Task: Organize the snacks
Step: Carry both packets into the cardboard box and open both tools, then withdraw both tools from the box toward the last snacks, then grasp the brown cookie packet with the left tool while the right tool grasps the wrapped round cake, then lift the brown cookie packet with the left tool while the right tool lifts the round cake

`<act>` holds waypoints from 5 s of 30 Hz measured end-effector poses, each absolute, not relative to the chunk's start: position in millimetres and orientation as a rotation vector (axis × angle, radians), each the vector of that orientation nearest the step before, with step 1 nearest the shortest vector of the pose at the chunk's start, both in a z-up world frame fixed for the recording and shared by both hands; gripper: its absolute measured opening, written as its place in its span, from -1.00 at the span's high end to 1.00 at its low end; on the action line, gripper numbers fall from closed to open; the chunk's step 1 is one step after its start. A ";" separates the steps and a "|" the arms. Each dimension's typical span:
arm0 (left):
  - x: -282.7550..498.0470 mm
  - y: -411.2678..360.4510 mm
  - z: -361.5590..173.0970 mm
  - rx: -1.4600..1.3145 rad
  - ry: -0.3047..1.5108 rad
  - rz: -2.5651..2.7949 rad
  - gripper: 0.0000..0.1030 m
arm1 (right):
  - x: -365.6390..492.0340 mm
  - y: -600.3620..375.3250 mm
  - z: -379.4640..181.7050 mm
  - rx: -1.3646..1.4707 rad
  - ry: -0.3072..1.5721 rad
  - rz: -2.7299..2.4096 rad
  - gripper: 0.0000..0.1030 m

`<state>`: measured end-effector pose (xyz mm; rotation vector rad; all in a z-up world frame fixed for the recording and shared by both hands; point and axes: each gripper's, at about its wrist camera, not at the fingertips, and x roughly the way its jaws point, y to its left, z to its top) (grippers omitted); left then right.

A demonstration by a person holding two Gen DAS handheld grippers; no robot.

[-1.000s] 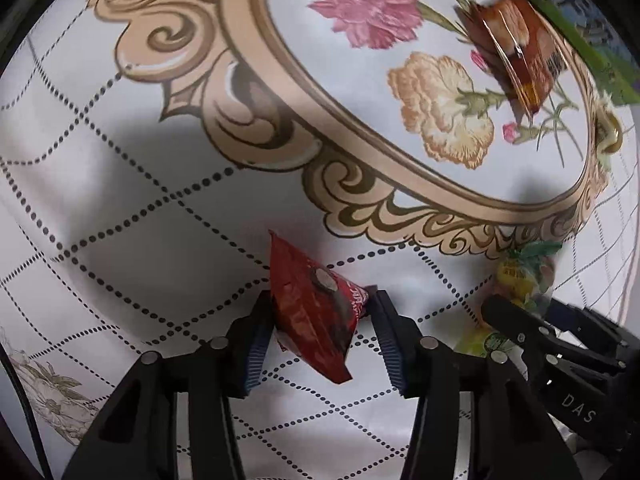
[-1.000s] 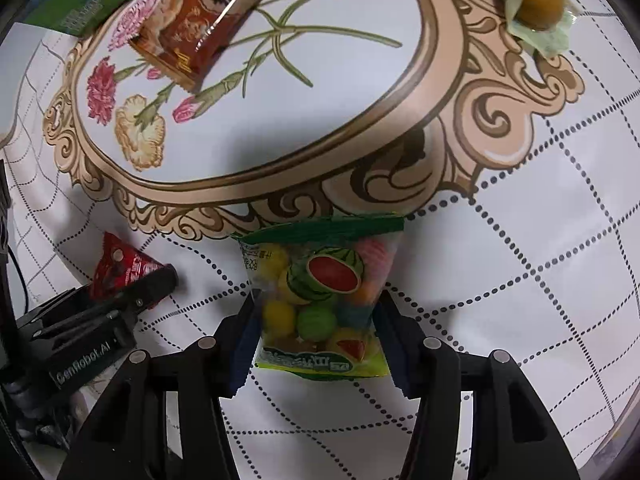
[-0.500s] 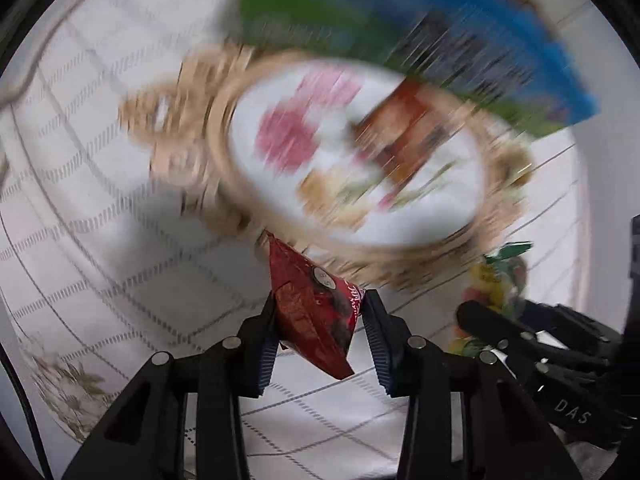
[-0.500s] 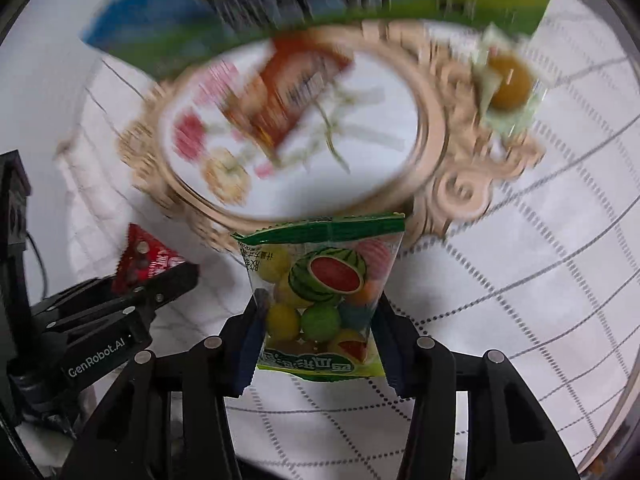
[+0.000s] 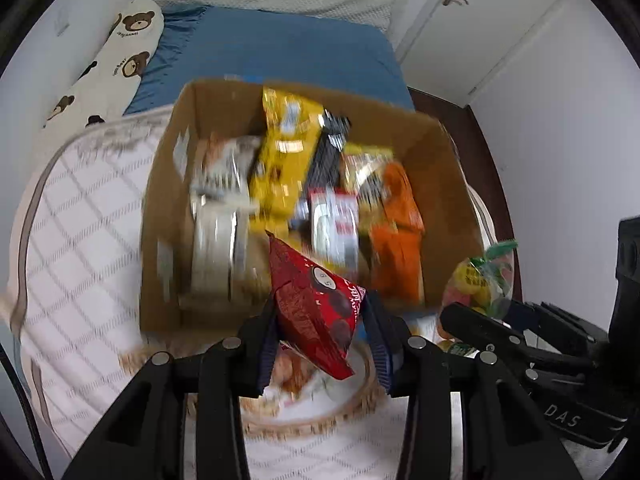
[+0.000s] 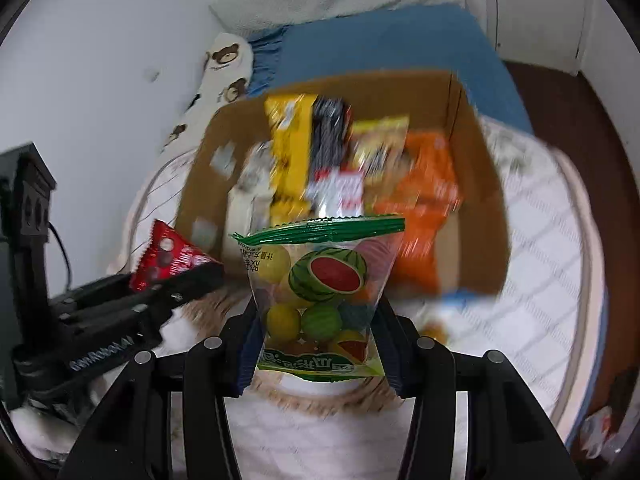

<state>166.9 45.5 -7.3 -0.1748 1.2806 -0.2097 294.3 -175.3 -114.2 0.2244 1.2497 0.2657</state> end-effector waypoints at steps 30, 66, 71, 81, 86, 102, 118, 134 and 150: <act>272.0 54.5 -120.0 -0.015 1.458 -0.051 -0.71 | 408.9 -195.8 -206.6 0.126 1.467 0.096 -0.85; 96.9 46.4 26.5 0.029 1.020 -0.016 -0.71 | 247.8 -188.3 -65.4 0.083 1.054 0.080 -0.85; 76.2 45.3 38.5 0.032 0.982 -0.012 -0.71 | 218.6 -190.8 -52.8 0.102 1.010 0.083 -0.85; 48.3 40.4 53.7 0.045 0.930 0.000 -0.71 | 182.9 -199.4 -45.5 0.188 0.964 0.117 -0.85; 48.6 37.7 14.9 0.117 0.995 0.025 -0.71 | 187.9 -217.2 -102.0 0.291 1.093 0.132 -0.54; 91.2 -14.4 -171.0 0.502 1.388 -0.138 -0.71 | 211.4 -245.4 -248.7 0.315 1.355 0.049 -0.17; 95.4 -21.4 -185.3 0.351 1.450 -0.157 -0.09 | 245.6 -228.6 -303.9 0.182 1.449 0.080 0.06; 31.8 45.5 -202.4 -0.158 1.642 -0.012 -0.09 | 153.0 -206.5 -326.1 0.109 1.590 0.201 0.12; 13.5 15.6 -250.6 -0.028 1.635 -0.052 -0.27 | 169.5 -225.2 -321.4 0.210 1.569 0.116 -0.25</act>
